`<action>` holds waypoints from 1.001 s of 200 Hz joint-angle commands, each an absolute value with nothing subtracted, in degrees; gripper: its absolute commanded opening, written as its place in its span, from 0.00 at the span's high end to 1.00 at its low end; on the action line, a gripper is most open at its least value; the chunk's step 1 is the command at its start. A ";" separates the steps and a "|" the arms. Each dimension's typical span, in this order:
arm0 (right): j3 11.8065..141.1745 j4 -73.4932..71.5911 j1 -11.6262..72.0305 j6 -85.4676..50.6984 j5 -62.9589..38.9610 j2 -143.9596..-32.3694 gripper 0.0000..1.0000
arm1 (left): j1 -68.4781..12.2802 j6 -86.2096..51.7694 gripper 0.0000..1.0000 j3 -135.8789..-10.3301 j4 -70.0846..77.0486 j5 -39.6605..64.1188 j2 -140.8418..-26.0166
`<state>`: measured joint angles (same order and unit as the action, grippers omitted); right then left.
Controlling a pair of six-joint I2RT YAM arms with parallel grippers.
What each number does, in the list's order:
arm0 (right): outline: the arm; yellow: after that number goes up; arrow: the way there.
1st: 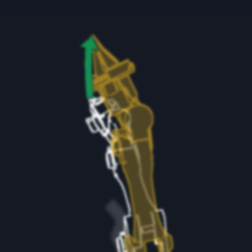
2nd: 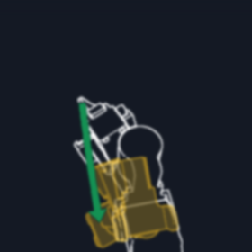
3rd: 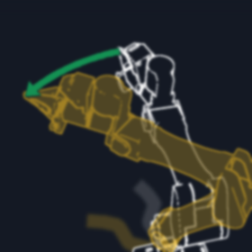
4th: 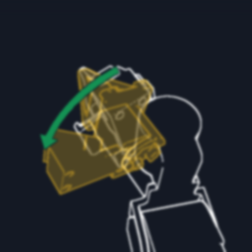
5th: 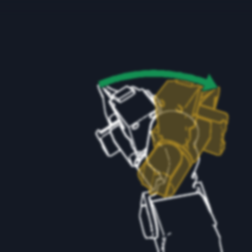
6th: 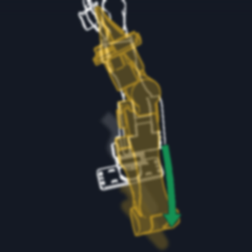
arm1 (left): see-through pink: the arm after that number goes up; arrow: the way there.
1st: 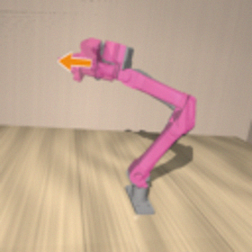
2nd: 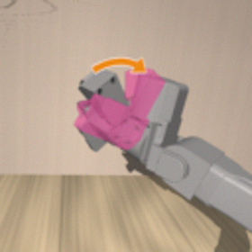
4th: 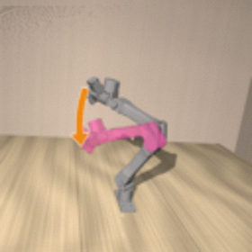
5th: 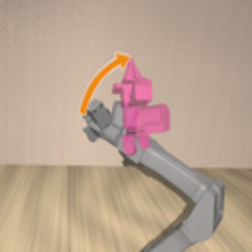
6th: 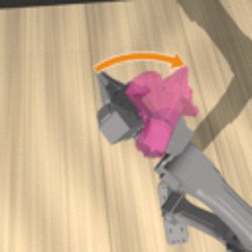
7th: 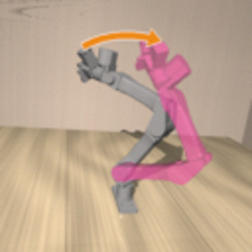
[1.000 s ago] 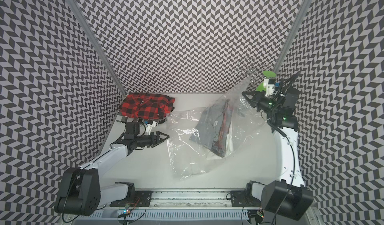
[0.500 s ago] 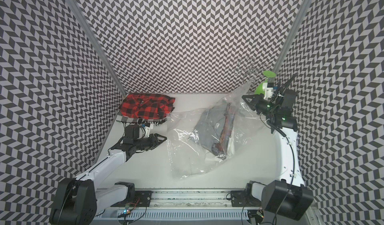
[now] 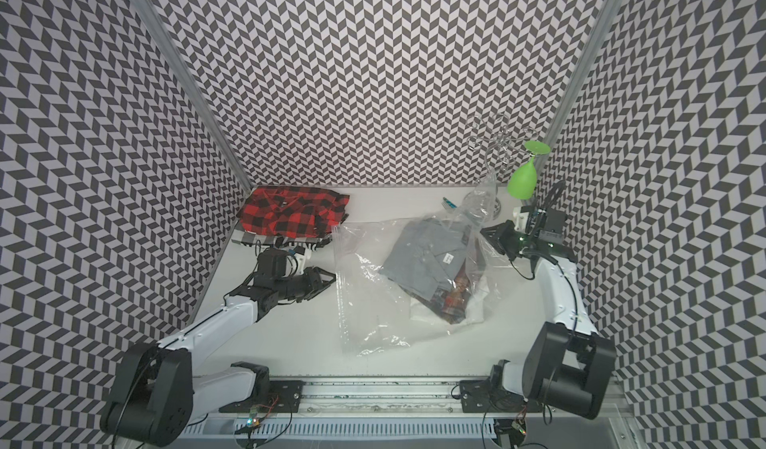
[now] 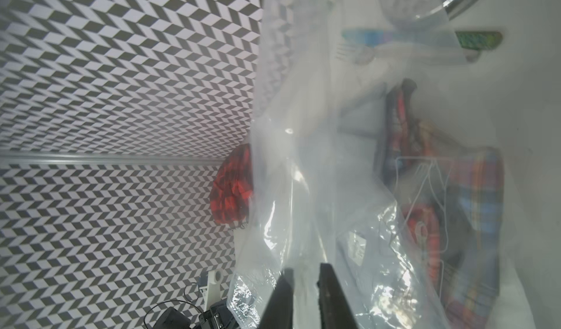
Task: Take the shirt out of the vacuum bag
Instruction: Adjust the vacuum bag at the center of the board, then take out the shirt from the vacuum bag.
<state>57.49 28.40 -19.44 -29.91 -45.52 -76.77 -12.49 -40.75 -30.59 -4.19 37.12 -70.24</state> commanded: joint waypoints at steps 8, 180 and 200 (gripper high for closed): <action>57.37 32.58 -24.37 -23.64 -38.72 -77.70 0.62 | -16.37 -43.55 0.48 -33.02 3.92 39.63 -74.62; 71.62 34.18 -7.98 -28.20 -42.55 -78.40 0.21 | -22.03 -47.94 0.33 -36.94 20.17 42.44 -89.88; 66.14 35.13 -7.34 -24.90 -38.08 -79.78 0.22 | -21.98 -47.87 0.32 -36.33 20.52 42.68 -89.95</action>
<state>71.13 34.59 -7.88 -28.49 -41.45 -78.37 -22.00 -48.64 -35.70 18.24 41.30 -89.56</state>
